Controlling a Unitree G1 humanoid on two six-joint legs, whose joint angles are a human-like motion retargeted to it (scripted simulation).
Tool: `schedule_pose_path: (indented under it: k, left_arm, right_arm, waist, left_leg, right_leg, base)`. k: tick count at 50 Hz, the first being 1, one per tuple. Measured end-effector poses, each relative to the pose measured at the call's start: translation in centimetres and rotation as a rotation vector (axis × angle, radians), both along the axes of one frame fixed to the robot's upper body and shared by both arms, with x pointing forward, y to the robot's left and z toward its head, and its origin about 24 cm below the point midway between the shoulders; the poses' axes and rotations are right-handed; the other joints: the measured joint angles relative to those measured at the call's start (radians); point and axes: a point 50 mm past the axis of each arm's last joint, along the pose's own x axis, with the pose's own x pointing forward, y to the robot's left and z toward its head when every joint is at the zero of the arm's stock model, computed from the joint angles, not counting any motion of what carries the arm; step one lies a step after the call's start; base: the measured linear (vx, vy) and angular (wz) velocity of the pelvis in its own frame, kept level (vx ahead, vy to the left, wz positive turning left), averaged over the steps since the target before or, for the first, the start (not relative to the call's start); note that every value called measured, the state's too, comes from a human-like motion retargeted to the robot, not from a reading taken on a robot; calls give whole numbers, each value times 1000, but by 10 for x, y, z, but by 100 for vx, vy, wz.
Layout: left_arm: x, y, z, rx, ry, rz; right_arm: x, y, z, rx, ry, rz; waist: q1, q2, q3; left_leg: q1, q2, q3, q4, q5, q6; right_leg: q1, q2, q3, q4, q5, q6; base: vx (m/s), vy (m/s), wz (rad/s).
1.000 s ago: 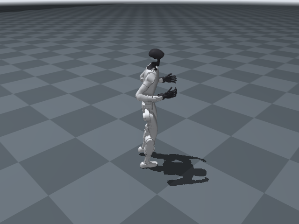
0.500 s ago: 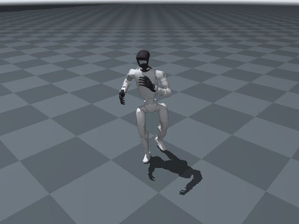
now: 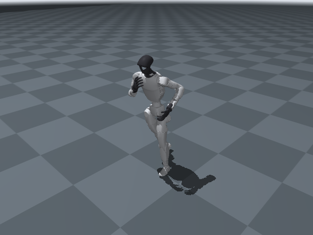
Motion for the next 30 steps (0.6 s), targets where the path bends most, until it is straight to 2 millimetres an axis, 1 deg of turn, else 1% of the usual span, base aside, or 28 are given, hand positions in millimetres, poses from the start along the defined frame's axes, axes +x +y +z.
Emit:
schedule_pose_path:
  k: [2, 3, 4, 5, 6, 7, 8, 9, 10, 11, 12, 13, 15, 17, 18, 20, 22, 23, 25, 26, 27, 28, 29, 30]
  left_arm:
    - [23, -18, -7, 13, -44, -55]
    - [39, -32, -6, 50, -87, -102]
    - [60, -49, 1, 100, -155, -146]
    - [80, -68, 13, 159, -239, -186]
    - [101, -87, 36, 210, -359, -223]
    - [117, -107, 64, 252, -492, -260]
    - [127, -124, 99, 272, -641, -302]
    - [130, -139, 134, 268, -790, -332]
    - [128, -151, 169, 252, -940, -358]
    - [122, -157, 199, 216, -1069, -343]
    - [113, -161, 224, 168, -1183, -314]
    - [104, -161, 242, 100, -1271, -259]
    - [87, -151, 264, -112, -1371, -142]
    - [72, -133, 275, -325, -1415, -91]
    - [67, -129, 274, -347, -1428, -100]
    - [61, -124, 264, -317, -1415, -138]
    - [65, -117, 243, -256, -1317, -181]
    - [70, -114, 227, -221, -1237, -191]
    - [86, -105, 181, -141, -1010, -141]
    - [93, -98, 150, -102, -857, -70]
    - [95, -89, 118, -64, -709, -9]
    - [91, -77, 88, -34, -568, 42]
    - [80, -64, 67, -14, -464, 71]
    - [66, -50, 52, 0, -380, 90]
  right_arm:
    - [3, -17, -16, -53, 45, -62]
    - [9, -26, -28, -67, 102, -143]
    - [18, -33, -46, -86, 190, -248]
    - [27, -41, -69, -113, 291, -364]
    - [37, -49, -100, -151, 434, -480]
    - [42, -59, -132, -192, 572, -584]
    - [42, -72, -160, -229, 706, -666]
    - [37, -85, -179, -236, 804, -722]
    - [28, -99, -192, -228, 882, -765]
    - [20, -111, -190, -203, 903, -773]
    - [12, -123, -187, -186, 912, -777]
    - [5, -132, -180, -185, 902, -770]
    - [-2, -144, -168, -214, 880, -745]
    - [2, -147, -161, -253, 863, -721]
    - [4, -146, -159, -262, 854, -713]
    - [10, -140, -156, -282, 813, -706]
    - [23, -128, -155, -309, 741, -719]
    - [31, -120, -154, -316, 715, -717]
    - [50, -99, -154, -309, 689, -680]
    - [61, -87, -148, -294, 654, -655]
    - [71, -75, -137, -278, 602, -631]
    - [79, -63, -119, -253, 518, -610]
    - [83, -53, -95, -209, 425, -582]
    - [83, -43, -70, -154, 330, -549]
  waist:
    - [-65, 75, 114]
    - [-87, 96, 143]
    - [-103, 97, 155]
    - [-116, 88, 157]
    - [-127, 67, 146]
    - [-142, 49, 131]
    - [-162, 35, 107]
    - [-191, 34, 78]
    - [-225, 38, 45]
    - [-272, 57, 6]
    - [-321, 80, -33]
    - [-376, 107, -70]
    - [-493, 152, -131]
    - [-591, 162, -153]
    - [-612, 154, -161]
    - [-619, 133, -159]
    - [-571, 111, -113]
    - [-538, 102, -84]
    - [-476, 98, -35]
    - [-449, 112, -29]
    - [-422, 125, -29]
    - [-392, 135, -37]
    - [-357, 135, -53]
    - [-320, 129, -71]
  left_leg:
    - [121, 49, -38, 58, -70, -61]
    - [148, 75, -60, 96, -121, -80]
    - [146, 82, -78, 142, -170, -74]
    - [131, 81, -95, 192, -219, -55]
    - [101, 66, -106, 240, -254, -33]
    - [76, 53, -116, 277, -282, -16]
    - [58, 41, -125, 293, -296, -8]
    - [54, 36, -134, 283, -295, -8]
    - [57, 33, -144, 260, -288, -14]
    - [69, 38, -155, 211, -258, -22]
    - [84, 44, -167, 160, -222, -30]
    - [104, 50, -179, 104, -174, -36]
    - [139, 43, -212, 25, -64, -29]
    - [178, 2, -258, -6, 43, -3]
    - [206, -12, -267, -20, 91, -5]
    - [272, -37, -277, -37, 174, -4]
    - [326, -60, -267, 27, 204, 38]
    - [334, -68, -256, 105, 197, 62]
    - [279, -65, -228, 370, 137, 104]
    - [201, -42, -218, 537, 86, 120]
    - [122, -21, -211, 691, 38, 136]
    - [40, -1, -206, 815, -3, 151]
    - [-38, 12, -200, 900, -35, 165]
    - [-114, 22, -193, 964, -62, 178]
  right_leg:
    - [47, 60, -119, 218, -53, -33]
    - [-1, 78, -189, 404, -118, -47]
    - [-77, 63, -254, 591, -196, -75]
    - [-169, 31, -318, 778, -282, -111]
    - [-257, -20, -362, 905, -348, -145]
    - [-340, -65, -399, 1009, -403, -173]
    - [-414, -96, -422, 1066, -435, -189]
    - [-474, -104, -437, 1075, -452, -194]
    - [-528, -101, -447, 1060, -461, -194]
    - [-564, -78, -457, 982, -456, -183]
    - [-593, -54, -469, 886, -445, -170]
    - [-603, -30, -484, 754, -423, -152]
    - [-572, -1, -515, 389, -332, -108]
    - [-513, -13, -549, 31, -221, -37]
    - [-517, -24, -569, -42, -197, -2]
    - [-527, -43, -606, -87, -166, 44]
    - [-497, -54, -590, -39, -171, 29]
    - [-472, -58, -562, -1, -201, 8]
    - [-435, -63, -495, 94, -301, -48]
    - [-448, -57, -470, 161, -361, -77]
    - [-462, -52, -449, 225, -415, -102]
    - [-478, -48, -433, 282, -460, -118]
    - [-485, -48, -419, 313, -486, -125]
    - [-487, -51, -407, 331, -501, -127]
  base:
    - [63, 25, 113]
    - [61, 21, 97]
    - [59, 18, 79]
    - [60, 15, 64]
    - [62, 13, 59]
    - [66, 11, 58]
    - [72, 10, 62]
    - [78, 8, 67]
    - [85, 7, 73]
    - [90, 4, 76]
    - [96, 2, 78]
    - [100, -2, 80]
    - [105, -9, 86]
    - [109, -21, 64]
    - [109, -26, -4]
    - [106, -25, -77]
    - [101, -19, -155]
    - [99, -13, -171]
    - [98, -6, -155]
    - [97, 0, -123]
    - [99, 1, -101]
    - [102, 1, -90]
    - [105, 1, -79]
    - [111, 1, -75]
